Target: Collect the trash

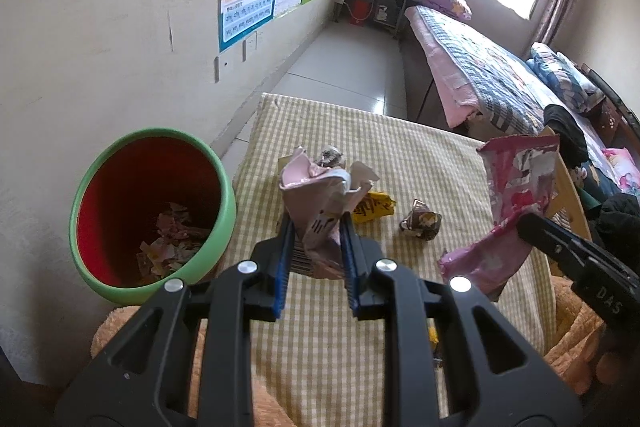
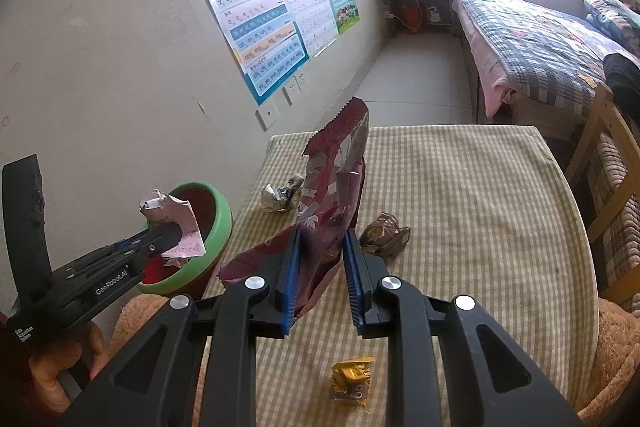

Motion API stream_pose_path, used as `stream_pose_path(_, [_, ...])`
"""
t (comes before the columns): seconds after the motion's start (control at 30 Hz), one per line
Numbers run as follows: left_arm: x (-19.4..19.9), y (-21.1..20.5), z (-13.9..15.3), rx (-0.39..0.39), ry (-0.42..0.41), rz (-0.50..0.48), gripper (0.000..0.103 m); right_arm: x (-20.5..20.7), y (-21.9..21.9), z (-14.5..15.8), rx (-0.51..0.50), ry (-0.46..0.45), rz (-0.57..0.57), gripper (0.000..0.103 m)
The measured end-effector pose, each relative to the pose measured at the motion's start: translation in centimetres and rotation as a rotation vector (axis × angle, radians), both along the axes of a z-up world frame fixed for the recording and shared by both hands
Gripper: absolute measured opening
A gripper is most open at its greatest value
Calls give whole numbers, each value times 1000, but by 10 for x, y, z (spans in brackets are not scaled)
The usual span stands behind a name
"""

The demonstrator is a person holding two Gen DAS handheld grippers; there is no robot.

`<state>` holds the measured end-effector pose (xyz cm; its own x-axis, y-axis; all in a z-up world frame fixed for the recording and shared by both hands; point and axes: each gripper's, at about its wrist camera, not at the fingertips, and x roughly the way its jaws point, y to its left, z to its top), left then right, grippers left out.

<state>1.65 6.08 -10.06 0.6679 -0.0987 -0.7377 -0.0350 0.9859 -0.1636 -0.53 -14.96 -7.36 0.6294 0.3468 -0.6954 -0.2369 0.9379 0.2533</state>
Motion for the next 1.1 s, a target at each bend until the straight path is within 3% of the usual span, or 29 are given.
stream_pose_path(1.1, [-5, 39, -3, -9, 3, 82, 22, 3, 34, -5, -23, 10, 90, 21])
